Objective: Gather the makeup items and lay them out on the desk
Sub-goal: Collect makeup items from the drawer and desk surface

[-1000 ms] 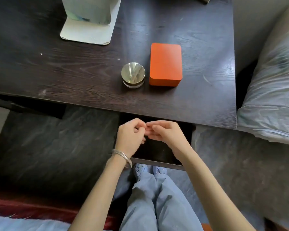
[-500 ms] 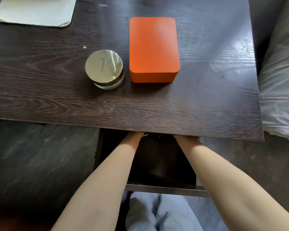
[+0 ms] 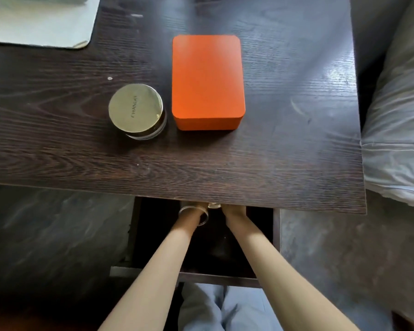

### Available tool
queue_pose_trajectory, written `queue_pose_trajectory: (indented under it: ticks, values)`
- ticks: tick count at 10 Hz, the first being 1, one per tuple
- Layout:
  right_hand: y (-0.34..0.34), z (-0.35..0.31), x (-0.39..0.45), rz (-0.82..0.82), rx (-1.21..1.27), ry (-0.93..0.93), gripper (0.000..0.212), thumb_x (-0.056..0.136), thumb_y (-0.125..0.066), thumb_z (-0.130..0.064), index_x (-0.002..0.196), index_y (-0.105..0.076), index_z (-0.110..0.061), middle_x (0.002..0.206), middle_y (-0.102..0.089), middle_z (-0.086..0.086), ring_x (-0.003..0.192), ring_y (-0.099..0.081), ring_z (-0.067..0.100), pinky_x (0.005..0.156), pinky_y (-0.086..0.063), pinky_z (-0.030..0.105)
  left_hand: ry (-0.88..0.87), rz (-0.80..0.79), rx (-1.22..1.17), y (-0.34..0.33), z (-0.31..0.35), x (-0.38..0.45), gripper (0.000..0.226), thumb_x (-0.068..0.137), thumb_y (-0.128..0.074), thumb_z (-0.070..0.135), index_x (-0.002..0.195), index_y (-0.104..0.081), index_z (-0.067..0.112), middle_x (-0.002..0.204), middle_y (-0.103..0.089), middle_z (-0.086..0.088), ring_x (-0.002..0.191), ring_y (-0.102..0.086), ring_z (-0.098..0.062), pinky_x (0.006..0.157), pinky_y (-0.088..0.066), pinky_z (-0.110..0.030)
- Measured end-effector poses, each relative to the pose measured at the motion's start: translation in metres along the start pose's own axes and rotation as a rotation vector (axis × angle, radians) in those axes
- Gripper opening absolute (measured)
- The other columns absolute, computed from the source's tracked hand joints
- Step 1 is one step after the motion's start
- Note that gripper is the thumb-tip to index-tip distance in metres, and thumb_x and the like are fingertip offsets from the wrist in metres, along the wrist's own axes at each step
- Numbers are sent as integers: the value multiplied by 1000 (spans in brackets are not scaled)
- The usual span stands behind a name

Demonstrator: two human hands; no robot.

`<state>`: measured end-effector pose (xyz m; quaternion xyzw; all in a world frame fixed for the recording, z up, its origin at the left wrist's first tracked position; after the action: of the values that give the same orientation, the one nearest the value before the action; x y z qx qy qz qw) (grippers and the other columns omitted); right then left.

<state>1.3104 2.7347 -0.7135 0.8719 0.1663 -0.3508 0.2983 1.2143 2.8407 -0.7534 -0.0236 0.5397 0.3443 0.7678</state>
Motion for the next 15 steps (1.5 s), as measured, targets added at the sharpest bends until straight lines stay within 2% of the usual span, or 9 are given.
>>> queue_pose_trajectory:
  ticks: [1,2,5,6,8,9,11,12,15]
  values:
    - [-9,-3,-38,-158,196,-17,21,85,-59,2,102,-63,-9,110,-65,13,104,-60,27,93,-48,36,-69,19,-155,22,-8,-46,43,86,-60,3,128,-49,5,125,-55,-16,100,-57,-29,80,-53,-37]
    - [11,0,-89,-266,236,28,29,82,-55,10,96,-65,-13,105,-69,11,91,-63,19,82,-50,26,-107,-12,-280,51,-23,-111,41,88,-55,1,126,-49,15,118,-56,-15,86,-57,-20,51,-54,-18]
    - [48,-106,-199,-291,234,471,29,84,-59,-2,106,-68,-18,104,-70,-2,99,-64,9,82,-53,22,-502,91,-411,130,47,-231,32,90,-55,4,109,-56,29,104,-59,-3,84,-62,-10,54,-54,-19]
    - [37,-146,-185,-237,159,514,33,84,-58,-2,116,-63,-12,113,-66,6,104,-61,18,91,-53,36,-526,232,-287,141,87,-219,37,88,-59,8,121,-49,20,117,-51,-9,91,-60,-16,65,-60,-34]
    - [18,-164,-145,-153,-28,516,44,82,-58,-1,126,-56,-6,121,-61,12,109,-57,21,88,-45,25,-468,382,5,138,120,-182,31,86,-62,17,113,-49,8,121,-52,-11,103,-57,-26,87,-49,-36]
    - [14,-168,-140,-148,-35,539,45,83,-56,0,127,-56,-5,122,-62,11,107,-58,19,89,-45,24,-426,339,-105,137,122,-167,32,87,-62,17,114,-51,6,124,-46,-15,102,-60,-33,87,-52,-44]
    - [30,-146,-158,-181,67,467,42,85,-60,-10,126,-54,-16,124,-53,2,106,-51,10,91,-41,24,-484,412,-130,145,98,-199,22,89,-58,22,108,-48,15,112,-49,-4,80,-62,-20,72,-58,-44]
    - [40,-93,-180,-295,179,328,25,87,-59,-9,109,-61,-22,115,-62,-2,105,-57,8,83,-43,19,-367,120,-165,116,47,-215,4,90,-53,19,94,-53,17,90,-60,0,67,-61,-13,68,-59,-34]
    - [34,68,-182,-323,-72,-118,25,94,-46,-7,103,-65,5,98,-64,17,92,-57,26,80,-47,31,-67,-97,286,24,-78,-203,35,98,-38,25,113,-61,3,118,-61,-18,111,-57,-31,94,-44,-35]
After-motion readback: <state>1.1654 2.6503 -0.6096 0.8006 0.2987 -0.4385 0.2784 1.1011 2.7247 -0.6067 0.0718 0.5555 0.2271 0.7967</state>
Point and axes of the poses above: each hand's wrist, its own x-axis towards the middle knuckle, its own y-axis out of the back of the hand, z = x × y, the point moved 7 cm from there along x, towards the middle knuckle
